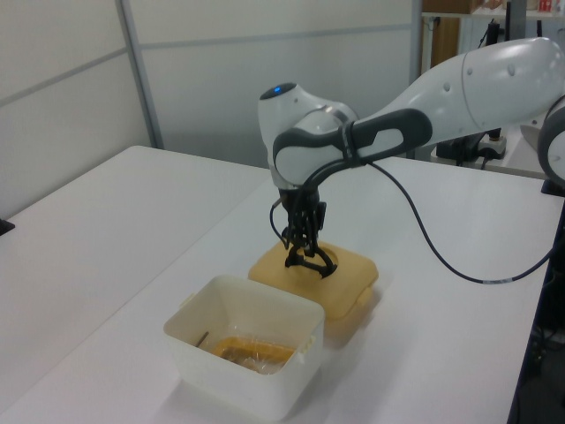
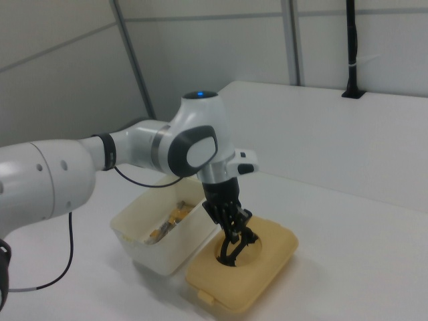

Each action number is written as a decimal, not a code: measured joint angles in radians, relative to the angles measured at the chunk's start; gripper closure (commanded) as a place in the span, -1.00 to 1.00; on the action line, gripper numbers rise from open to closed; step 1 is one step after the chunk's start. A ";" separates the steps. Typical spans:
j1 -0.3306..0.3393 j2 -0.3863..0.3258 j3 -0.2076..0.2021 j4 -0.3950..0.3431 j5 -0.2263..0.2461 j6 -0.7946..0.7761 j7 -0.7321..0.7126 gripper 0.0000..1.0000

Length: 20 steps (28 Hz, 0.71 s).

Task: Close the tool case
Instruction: 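Lift the tan lid and carry it over the white box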

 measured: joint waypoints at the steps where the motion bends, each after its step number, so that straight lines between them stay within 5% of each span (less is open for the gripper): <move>1: -0.002 -0.007 0.000 0.008 0.002 -0.013 0.000 1.00; 20: -0.002 -0.062 0.004 0.134 0.085 -0.164 0.000 1.00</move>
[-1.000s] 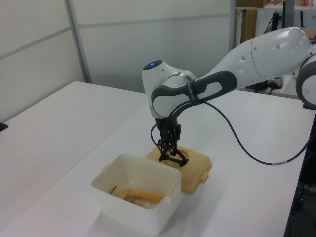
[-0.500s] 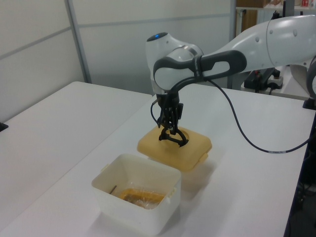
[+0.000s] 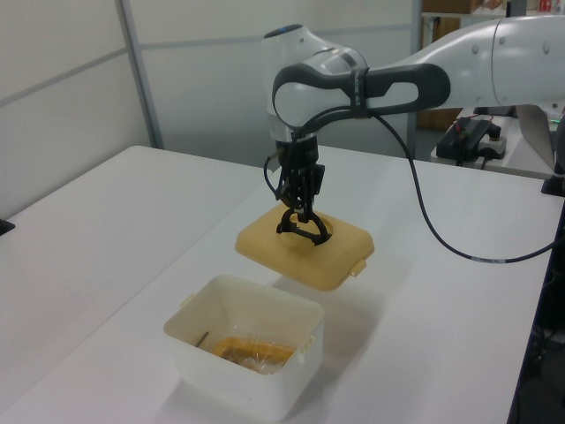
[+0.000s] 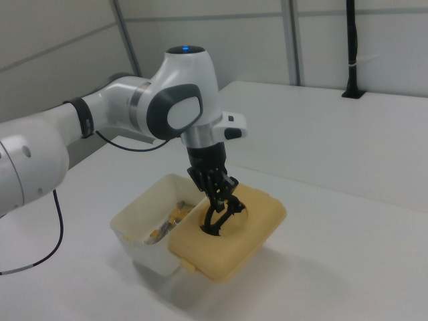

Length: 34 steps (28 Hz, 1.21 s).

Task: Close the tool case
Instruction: 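Lift the tan lid and carry it over the white box, then lower the lid onto the box rim and press it down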

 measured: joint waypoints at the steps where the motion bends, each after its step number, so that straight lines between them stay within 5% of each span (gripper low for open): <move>1: 0.001 -0.003 0.001 0.005 0.006 -0.008 0.000 1.00; 8: 0.017 -0.020 0.009 0.023 0.033 -0.049 0.002 1.00; 34: 0.267 -0.011 0.012 0.023 0.031 -0.046 0.217 1.00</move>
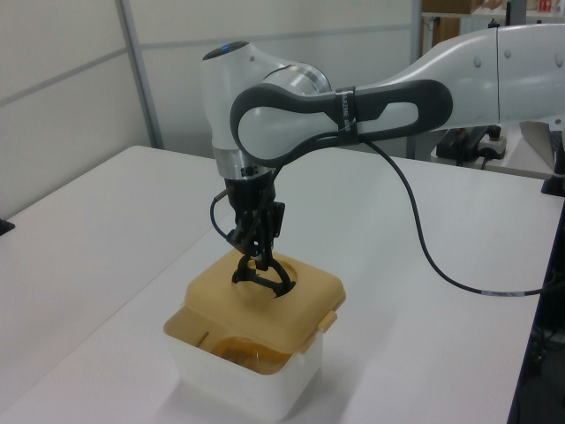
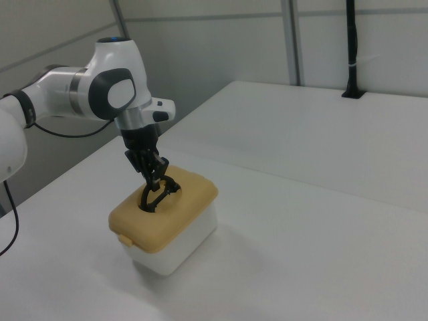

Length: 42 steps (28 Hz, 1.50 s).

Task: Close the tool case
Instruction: 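Lower the lid onto the box rim and press it down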

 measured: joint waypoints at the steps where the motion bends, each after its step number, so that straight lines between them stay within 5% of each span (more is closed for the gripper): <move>1: 0.004 0.000 0.000 0.000 0.000 0.000 0.002 1.00; 36: 0.066 0.068 0.000 0.034 -0.026 0.057 0.082 0.96; 37: 0.066 0.069 0.000 0.035 -0.026 0.060 0.084 0.67; 38: 0.066 0.069 0.000 0.035 -0.026 0.062 0.086 -0.31; 39: 0.066 0.070 0.000 0.035 -0.026 0.063 0.092 -0.99; 42: 0.066 0.070 0.000 0.035 -0.027 0.076 0.100 -1.00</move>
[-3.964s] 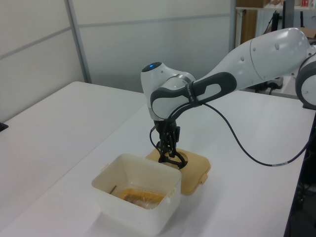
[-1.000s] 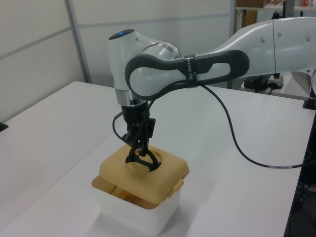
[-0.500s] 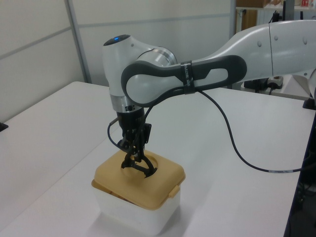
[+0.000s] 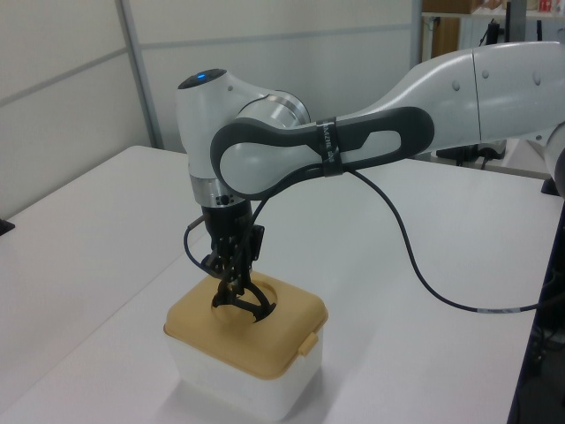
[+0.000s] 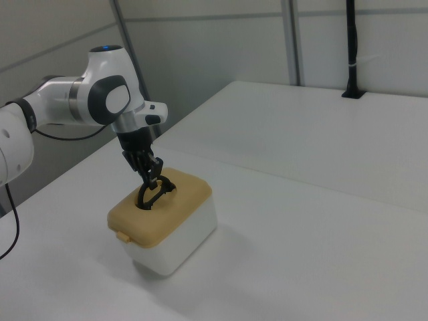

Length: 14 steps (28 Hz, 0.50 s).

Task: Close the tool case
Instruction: 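Lower the lid onto the box rim and press it down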

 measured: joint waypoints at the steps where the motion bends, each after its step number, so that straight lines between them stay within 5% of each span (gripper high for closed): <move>1: 0.000 0.000 0.000 0.000 -0.001 0.005 0.001 -1.00; 14: 0.000 0.001 0.000 0.002 -0.035 0.010 0.005 -1.00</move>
